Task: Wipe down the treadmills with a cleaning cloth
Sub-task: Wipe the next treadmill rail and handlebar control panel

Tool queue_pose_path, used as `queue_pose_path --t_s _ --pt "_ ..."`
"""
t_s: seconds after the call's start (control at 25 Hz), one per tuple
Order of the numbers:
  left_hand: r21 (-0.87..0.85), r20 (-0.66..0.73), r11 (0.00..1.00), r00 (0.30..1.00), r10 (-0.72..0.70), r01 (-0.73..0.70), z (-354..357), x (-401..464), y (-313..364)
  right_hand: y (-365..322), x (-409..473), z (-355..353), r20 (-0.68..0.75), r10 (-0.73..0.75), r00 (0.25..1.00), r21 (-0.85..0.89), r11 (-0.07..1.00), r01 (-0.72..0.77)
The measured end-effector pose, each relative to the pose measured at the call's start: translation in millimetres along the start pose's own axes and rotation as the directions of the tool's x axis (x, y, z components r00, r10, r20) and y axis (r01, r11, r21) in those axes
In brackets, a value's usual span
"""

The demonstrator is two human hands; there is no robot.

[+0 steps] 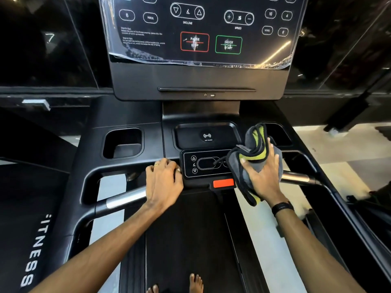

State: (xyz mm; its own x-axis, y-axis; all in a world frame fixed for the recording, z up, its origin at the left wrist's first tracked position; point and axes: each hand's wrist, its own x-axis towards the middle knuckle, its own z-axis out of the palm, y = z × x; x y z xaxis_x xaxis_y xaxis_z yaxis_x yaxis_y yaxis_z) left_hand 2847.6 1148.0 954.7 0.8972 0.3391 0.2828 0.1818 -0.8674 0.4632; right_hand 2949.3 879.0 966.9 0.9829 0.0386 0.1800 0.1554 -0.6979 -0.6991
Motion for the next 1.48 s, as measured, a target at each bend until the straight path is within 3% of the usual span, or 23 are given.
queue_pose_path --t_s 0.12,0.24,0.48,0.64,0.92,1.12,1.36,1.48 --pt "0.005 -0.002 1.000 1.000 0.008 -0.008 1 1 1 3 -5 1 -0.037 0.122 0.992 0.010 0.993 -0.122" --pt "-0.003 0.002 1.000 1.000 0.012 -0.012 1 3 2 -10 -23 17 -0.112 0.091 0.990 0.008 0.996 -0.090" --pt "-0.020 0.001 1.000 1.000 0.010 -0.010 2 5 1 -43 -45 43 -0.049 -0.157 0.986 -0.161 0.976 0.147" --pt "-0.092 -0.005 0.996 1.000 0.002 -0.002 0 4 -1 -74 -65 80 0.106 -0.426 0.898 -0.322 0.840 0.437" --pt "-0.135 -0.075 0.988 0.995 0.064 -0.073 -10 -2 6 -72 -68 83 0.188 -0.539 0.821 -0.285 0.770 0.571" --pt "-0.070 -0.016 0.995 0.997 0.076 -0.077 -4 -2 -4 -50 -71 64 0.364 -0.545 0.755 -0.313 0.692 0.650" --pt "-0.215 -0.093 0.976 0.996 0.003 -0.023 -5 -3 -4 -18 -70 24 0.376 -0.386 0.842 -0.418 0.740 0.526" --pt "-0.229 -0.149 0.970 0.988 0.043 -0.076 -10 -5 3 -6 -60 3 0.403 -0.334 0.852 -0.444 0.743 0.501"
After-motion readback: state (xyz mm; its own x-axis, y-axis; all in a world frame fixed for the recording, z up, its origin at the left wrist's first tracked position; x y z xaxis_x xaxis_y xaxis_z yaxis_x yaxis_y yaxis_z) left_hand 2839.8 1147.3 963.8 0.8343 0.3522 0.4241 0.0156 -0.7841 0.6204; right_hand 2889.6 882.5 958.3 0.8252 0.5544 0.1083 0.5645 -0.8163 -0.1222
